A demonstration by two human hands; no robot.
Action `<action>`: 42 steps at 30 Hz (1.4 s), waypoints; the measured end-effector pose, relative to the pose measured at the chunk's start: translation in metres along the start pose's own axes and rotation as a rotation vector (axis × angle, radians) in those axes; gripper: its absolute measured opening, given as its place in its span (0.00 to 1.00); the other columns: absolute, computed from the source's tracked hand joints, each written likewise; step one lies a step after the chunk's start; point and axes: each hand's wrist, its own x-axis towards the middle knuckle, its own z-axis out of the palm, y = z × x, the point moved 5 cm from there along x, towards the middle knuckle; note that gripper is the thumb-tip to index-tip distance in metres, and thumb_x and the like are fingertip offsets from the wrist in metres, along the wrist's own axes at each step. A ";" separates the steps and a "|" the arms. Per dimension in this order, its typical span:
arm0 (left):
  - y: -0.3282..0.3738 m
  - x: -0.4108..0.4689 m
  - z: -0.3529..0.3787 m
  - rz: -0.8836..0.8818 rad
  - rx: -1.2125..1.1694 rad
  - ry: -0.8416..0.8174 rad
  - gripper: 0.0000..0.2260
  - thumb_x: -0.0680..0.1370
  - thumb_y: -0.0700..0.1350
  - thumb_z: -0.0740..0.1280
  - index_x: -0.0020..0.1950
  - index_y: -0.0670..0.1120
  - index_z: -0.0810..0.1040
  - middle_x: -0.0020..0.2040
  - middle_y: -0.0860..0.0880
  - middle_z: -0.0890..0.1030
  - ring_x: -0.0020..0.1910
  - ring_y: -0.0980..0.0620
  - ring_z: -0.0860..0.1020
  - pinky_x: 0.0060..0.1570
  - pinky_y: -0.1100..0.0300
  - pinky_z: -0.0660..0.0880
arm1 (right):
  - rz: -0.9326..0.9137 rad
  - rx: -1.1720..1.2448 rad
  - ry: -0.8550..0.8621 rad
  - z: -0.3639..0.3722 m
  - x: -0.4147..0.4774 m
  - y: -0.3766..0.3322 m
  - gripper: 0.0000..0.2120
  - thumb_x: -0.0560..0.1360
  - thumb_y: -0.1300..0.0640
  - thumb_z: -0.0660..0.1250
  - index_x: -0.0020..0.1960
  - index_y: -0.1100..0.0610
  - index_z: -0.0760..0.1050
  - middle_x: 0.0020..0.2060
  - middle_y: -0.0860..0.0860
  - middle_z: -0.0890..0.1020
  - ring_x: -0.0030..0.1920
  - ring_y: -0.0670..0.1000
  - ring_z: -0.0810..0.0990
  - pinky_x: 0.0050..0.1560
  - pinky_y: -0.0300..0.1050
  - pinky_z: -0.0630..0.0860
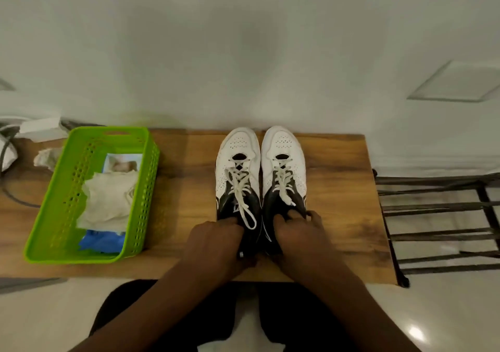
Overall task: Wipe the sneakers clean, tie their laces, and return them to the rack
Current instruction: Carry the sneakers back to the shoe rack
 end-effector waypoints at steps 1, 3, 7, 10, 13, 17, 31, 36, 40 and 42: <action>0.004 -0.002 -0.008 -0.025 0.008 -0.043 0.21 0.72 0.65 0.68 0.58 0.54 0.78 0.56 0.54 0.80 0.53 0.48 0.81 0.43 0.58 0.71 | -0.002 0.016 -0.039 -0.006 -0.002 0.001 0.20 0.74 0.47 0.66 0.62 0.54 0.68 0.58 0.52 0.78 0.66 0.54 0.69 0.68 0.57 0.58; 0.012 -0.007 -0.031 -0.054 -0.019 -0.130 0.18 0.74 0.62 0.66 0.56 0.53 0.79 0.54 0.51 0.81 0.52 0.47 0.82 0.42 0.57 0.73 | 0.004 0.088 -0.119 -0.025 -0.012 0.000 0.19 0.74 0.51 0.67 0.62 0.54 0.69 0.58 0.53 0.78 0.66 0.54 0.69 0.68 0.57 0.58; 0.035 -0.039 -0.120 -0.067 -0.093 -0.249 0.18 0.71 0.64 0.67 0.49 0.51 0.80 0.46 0.49 0.83 0.47 0.45 0.82 0.37 0.58 0.71 | 0.048 0.233 -0.179 -0.110 -0.061 0.002 0.18 0.72 0.47 0.69 0.58 0.54 0.71 0.55 0.53 0.78 0.60 0.56 0.74 0.57 0.51 0.67; 0.059 -0.060 -0.186 -0.012 -0.058 -0.316 0.15 0.71 0.62 0.67 0.43 0.51 0.77 0.45 0.47 0.83 0.47 0.43 0.82 0.38 0.56 0.71 | 0.086 0.299 -0.233 -0.169 -0.101 -0.001 0.16 0.70 0.46 0.69 0.53 0.53 0.72 0.50 0.53 0.79 0.53 0.57 0.79 0.48 0.48 0.72; 0.088 -0.083 -0.244 0.072 -0.018 -0.313 0.13 0.74 0.61 0.66 0.43 0.51 0.75 0.47 0.46 0.82 0.47 0.43 0.80 0.39 0.55 0.71 | 0.118 0.324 -0.249 -0.226 -0.141 -0.002 0.15 0.71 0.46 0.68 0.53 0.53 0.73 0.50 0.53 0.79 0.52 0.58 0.78 0.52 0.53 0.74; 0.119 -0.091 -0.270 0.156 0.018 -0.311 0.16 0.71 0.64 0.65 0.41 0.51 0.75 0.41 0.49 0.80 0.40 0.47 0.77 0.40 0.54 0.77 | 0.183 0.305 -0.207 -0.261 -0.172 0.011 0.17 0.69 0.46 0.70 0.53 0.53 0.73 0.49 0.53 0.79 0.51 0.58 0.79 0.53 0.54 0.77; 0.315 -0.031 -0.294 0.357 0.012 -0.280 0.17 0.73 0.66 0.67 0.43 0.53 0.72 0.42 0.50 0.78 0.42 0.51 0.74 0.42 0.57 0.71 | 0.464 0.573 -0.146 -0.260 -0.265 0.210 0.13 0.66 0.49 0.73 0.39 0.51 0.69 0.42 0.51 0.79 0.50 0.54 0.80 0.49 0.44 0.75; 0.429 -0.004 -0.278 0.272 -0.028 -0.229 0.17 0.70 0.66 0.69 0.40 0.53 0.73 0.40 0.51 0.78 0.41 0.51 0.74 0.41 0.59 0.68 | 0.361 0.546 -0.072 -0.260 -0.312 0.323 0.13 0.67 0.53 0.75 0.46 0.56 0.74 0.48 0.57 0.82 0.51 0.56 0.80 0.49 0.45 0.76; 0.524 -0.001 -0.269 0.170 -0.066 -0.193 0.24 0.71 0.67 0.69 0.53 0.48 0.80 0.49 0.49 0.83 0.49 0.48 0.80 0.44 0.58 0.72 | 0.274 0.516 -0.061 -0.257 -0.368 0.422 0.17 0.66 0.51 0.75 0.51 0.57 0.77 0.48 0.54 0.82 0.49 0.55 0.80 0.48 0.44 0.78; 0.564 -0.007 -0.262 0.131 -0.067 -0.198 0.25 0.71 0.68 0.68 0.53 0.49 0.80 0.45 0.51 0.82 0.49 0.49 0.81 0.46 0.57 0.76 | 0.238 0.541 -0.074 -0.260 -0.398 0.461 0.14 0.68 0.53 0.74 0.50 0.56 0.75 0.49 0.55 0.81 0.48 0.54 0.79 0.44 0.41 0.76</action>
